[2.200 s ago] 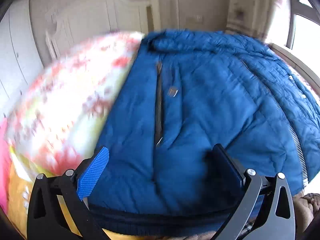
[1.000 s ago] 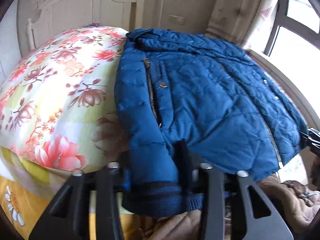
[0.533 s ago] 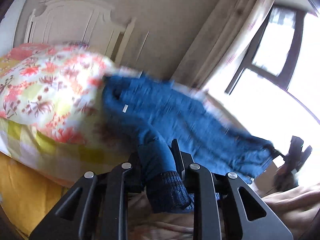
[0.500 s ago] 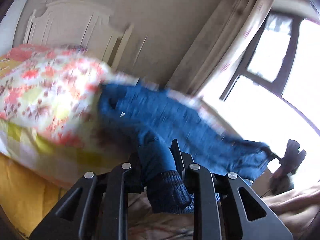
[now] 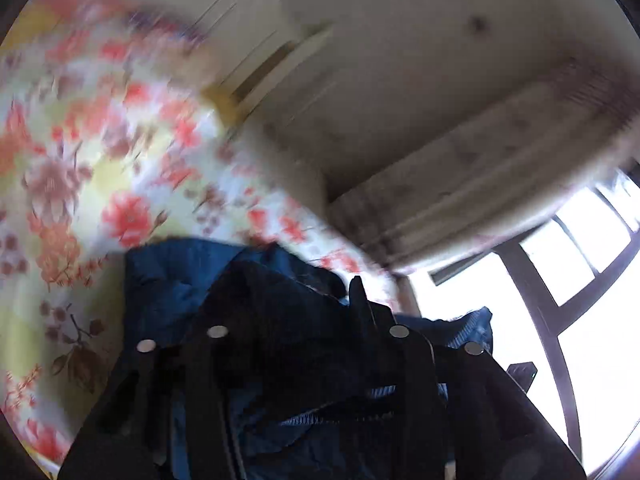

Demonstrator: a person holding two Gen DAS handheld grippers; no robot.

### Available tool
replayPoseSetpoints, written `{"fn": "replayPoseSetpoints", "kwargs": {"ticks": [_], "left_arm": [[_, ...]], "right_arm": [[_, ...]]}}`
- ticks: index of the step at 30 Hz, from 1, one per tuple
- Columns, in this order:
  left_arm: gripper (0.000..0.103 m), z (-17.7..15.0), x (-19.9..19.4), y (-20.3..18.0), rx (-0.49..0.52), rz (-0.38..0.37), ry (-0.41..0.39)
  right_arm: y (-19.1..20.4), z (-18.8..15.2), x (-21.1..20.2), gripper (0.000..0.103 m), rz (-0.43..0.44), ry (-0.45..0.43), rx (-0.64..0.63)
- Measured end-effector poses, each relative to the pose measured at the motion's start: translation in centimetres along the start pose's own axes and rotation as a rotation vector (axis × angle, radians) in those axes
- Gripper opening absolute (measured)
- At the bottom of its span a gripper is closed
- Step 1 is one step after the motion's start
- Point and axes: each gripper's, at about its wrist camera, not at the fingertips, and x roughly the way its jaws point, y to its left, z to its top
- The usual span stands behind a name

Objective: Fold large clothes

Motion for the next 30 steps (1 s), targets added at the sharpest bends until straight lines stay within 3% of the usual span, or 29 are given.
{"fn": "replayPoseSetpoints", "kwargs": {"ticks": [1,2,5,8,11,12,14,17,20,25,26,27,28,29,30], "left_arm": [[0.029,1.4,1.8,2.3,-0.068,0.041,0.016],[0.03,2.3,2.3,4.0,-0.1,0.071,0.005],[0.039,4.1,1.6,7.7,-0.099,0.186,-0.061],[0.045,4.8,0.9,8.9,0.012,0.284,-0.072],[0.048,4.0,2.0,8.4,0.147,0.257,0.016],[0.053,3.6,2.6,7.9,0.181,0.23,0.053],[0.086,2.7,4.7,6.7,0.252,0.179,0.131],[0.09,1.1,7.3,4.4,0.383,0.186,0.205],[0.093,0.4,10.3,3.1,0.489,0.242,0.264],[0.094,-0.6,12.5,3.4,0.545,0.31,0.337],[0.087,-1.0,13.2,3.6,0.566,0.321,0.339],[0.075,-1.2,13.0,3.5,0.586,0.322,0.309],[0.043,-1.5,12.3,3.6,0.595,0.335,0.272],[0.023,-1.5,11.4,3.6,0.596,0.359,0.219],[0.017,-1.4,10.2,3.3,0.592,0.35,0.174]], "right_arm": [[-1.8,0.5,1.5,0.059,0.001,0.013,0.072],[-4.1,0.9,2.7,0.08,-0.02,0.011,0.13],[-7.4,1.4,2.9,0.08,-0.148,-0.045,0.105],[-9.1,0.4,3.2,0.08,-0.218,-0.01,0.064],[-9.0,-0.7,5.2,0.08,-0.265,0.079,-0.054],[-8.9,-1.1,5.9,0.08,-0.259,0.098,-0.072],[-8.2,-1.7,7.2,0.08,-0.254,0.131,-0.133],[-6.0,-1.7,10.0,0.08,-0.268,0.19,-0.251],[-4.4,-1.6,12.0,0.08,-0.27,0.24,-0.319],[-3.5,-2.2,15.2,0.08,-0.29,0.341,-0.396],[-3.6,-2.4,15.6,0.065,-0.287,0.349,-0.401],[-3.5,-2.8,15.4,0.025,-0.273,0.327,-0.422],[-3.2,-3.2,15.1,0.015,-0.297,0.295,-0.45],[-2.8,-3.4,14.4,0.008,-0.316,0.257,-0.476],[-1.9,-4.0,12.9,0.005,-0.332,0.181,-0.514]]}}
